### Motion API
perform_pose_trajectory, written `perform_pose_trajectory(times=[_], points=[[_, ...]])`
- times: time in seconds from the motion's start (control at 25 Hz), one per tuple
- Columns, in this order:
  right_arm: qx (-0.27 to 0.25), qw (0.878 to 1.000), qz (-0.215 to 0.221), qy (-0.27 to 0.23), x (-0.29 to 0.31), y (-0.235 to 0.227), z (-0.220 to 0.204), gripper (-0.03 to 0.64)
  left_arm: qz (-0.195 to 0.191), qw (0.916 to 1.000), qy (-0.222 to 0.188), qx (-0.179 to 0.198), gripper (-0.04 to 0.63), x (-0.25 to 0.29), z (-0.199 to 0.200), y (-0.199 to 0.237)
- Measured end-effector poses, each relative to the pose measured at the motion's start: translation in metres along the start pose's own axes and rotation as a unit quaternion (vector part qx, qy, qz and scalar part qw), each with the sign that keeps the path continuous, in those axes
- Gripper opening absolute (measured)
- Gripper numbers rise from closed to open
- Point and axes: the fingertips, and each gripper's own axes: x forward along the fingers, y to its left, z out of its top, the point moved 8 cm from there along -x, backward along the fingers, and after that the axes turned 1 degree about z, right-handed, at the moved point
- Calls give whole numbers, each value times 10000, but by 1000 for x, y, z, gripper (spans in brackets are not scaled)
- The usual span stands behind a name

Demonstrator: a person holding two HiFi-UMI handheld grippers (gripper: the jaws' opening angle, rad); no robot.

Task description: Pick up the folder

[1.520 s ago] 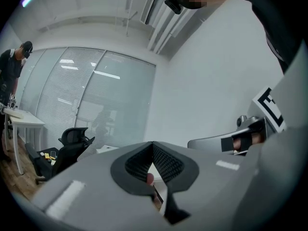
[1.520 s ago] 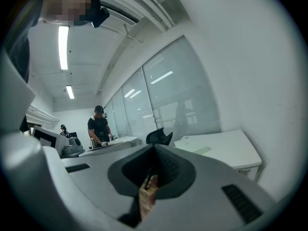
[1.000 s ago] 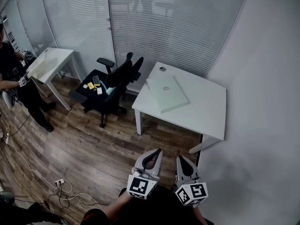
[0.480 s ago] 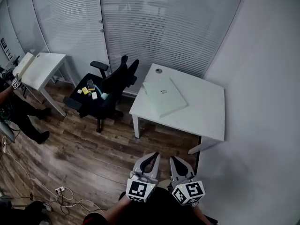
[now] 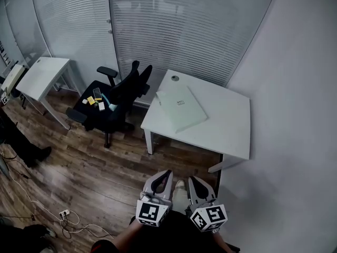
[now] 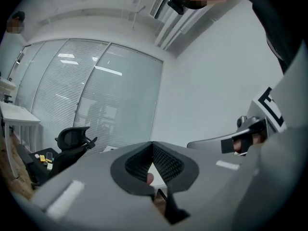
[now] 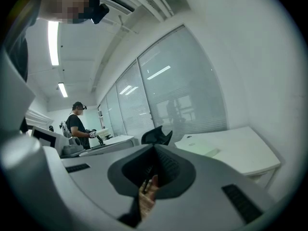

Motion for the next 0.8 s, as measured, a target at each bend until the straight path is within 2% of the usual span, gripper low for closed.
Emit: perform_pose_trajectory(times=[0.12,0.28,0.44,0.68,0.8], points=[[114,9999,-52,58,9,-13,-2,2,66,9995,230,-192,5,10,-1,-2],[233,9997,21,119,31,-28,-2,2,28,9995,309,59,5,23,-10,7],[67,9998,153,117,48,-44,3,2,245,9982,542,-106,5,41,-7,14],[262,9992,112,286,70,-71,1,2,289,9977,588,-148,5,76,-11,23],[321,9992,102,229,88,-86,13,2,189,9983,547,3,5,101,-14,28]])
